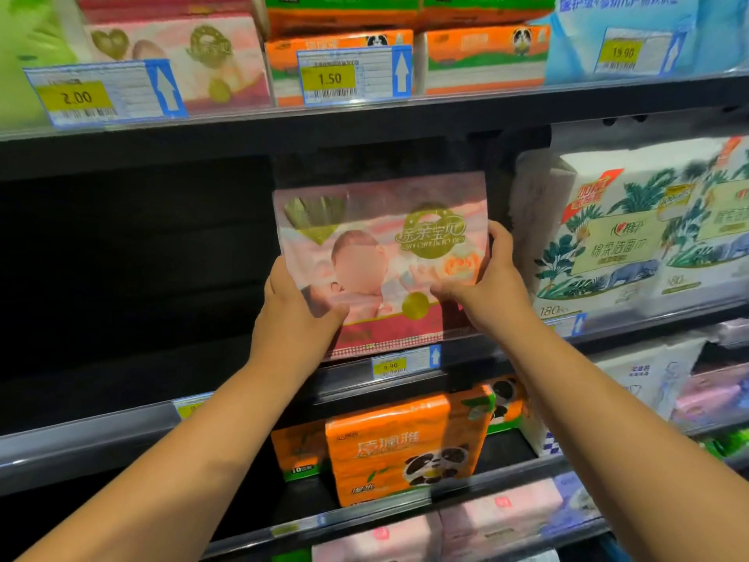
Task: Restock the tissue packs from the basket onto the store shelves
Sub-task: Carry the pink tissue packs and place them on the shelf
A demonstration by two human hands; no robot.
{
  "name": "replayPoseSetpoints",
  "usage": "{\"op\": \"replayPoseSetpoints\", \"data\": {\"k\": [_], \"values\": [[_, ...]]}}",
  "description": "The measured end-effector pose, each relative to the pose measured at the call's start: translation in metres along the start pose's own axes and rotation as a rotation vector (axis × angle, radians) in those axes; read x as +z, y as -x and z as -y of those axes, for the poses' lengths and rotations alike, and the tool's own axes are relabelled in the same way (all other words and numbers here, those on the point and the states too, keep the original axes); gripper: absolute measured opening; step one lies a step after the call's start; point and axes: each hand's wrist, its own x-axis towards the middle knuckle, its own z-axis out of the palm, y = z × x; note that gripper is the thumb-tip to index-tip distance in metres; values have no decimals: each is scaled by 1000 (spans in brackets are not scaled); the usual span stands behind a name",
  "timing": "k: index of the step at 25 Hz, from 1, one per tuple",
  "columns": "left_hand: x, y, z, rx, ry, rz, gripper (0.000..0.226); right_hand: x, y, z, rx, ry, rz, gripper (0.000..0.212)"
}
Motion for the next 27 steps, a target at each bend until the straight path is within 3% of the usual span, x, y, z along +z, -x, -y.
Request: {"op": "replayPoseSetpoints", "data": {"k": [11,15,21,27], "values": [[40,-13,13,-59,-55,-15,77,18,-28,-42,16,9,-18,97],[52,-21,13,-56,-127,-23,76,25,-39,-49,65,100,-62,109],[65,-35,16,-92,-216,-33,79,35,-41,-49,100,425,-101,101],[63,-32,14,-100,-296,2,79,38,-38,-47,139,491,-74,101]]}}
